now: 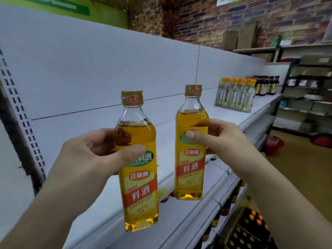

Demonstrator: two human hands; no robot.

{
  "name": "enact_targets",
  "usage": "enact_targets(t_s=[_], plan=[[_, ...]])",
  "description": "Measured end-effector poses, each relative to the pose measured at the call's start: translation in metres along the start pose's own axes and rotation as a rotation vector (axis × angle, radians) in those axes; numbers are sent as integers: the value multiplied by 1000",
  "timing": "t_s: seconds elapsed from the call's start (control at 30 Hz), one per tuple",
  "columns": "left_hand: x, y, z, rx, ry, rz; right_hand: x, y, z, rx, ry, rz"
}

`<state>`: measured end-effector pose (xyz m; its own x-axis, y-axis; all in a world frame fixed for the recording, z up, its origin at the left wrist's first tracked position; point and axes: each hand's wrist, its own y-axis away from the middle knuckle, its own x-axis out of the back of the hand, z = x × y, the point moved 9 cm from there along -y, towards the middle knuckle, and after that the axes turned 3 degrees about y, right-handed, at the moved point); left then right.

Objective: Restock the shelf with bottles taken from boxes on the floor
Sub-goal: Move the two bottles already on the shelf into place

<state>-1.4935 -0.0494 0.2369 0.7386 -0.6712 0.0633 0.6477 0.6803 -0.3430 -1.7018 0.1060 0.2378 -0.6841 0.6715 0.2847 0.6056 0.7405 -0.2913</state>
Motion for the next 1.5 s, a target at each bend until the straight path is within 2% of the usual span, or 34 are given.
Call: enact_targets(t_s=[0.2,0.47,0.73,1.07,1.23,1.5], plan=[[12,-35,-11,1,28,-1,-16,-47,-12,47,7,-66],[27,-60,-21,6,-37,121,-42,-103,-12,103,-3,-205],[31,-79,-18,14,-117,354,-63,-165,-2,200,-56,-433],[41,-87,-22,31,-217,631,-103,-215,20,217,-117,-717],[56,-79,-31,47,-208,723,-135,-223,34,174,-120,-761],[95,-75,-56,75,-178,769,-187,-229,43,112,-180,-717]])
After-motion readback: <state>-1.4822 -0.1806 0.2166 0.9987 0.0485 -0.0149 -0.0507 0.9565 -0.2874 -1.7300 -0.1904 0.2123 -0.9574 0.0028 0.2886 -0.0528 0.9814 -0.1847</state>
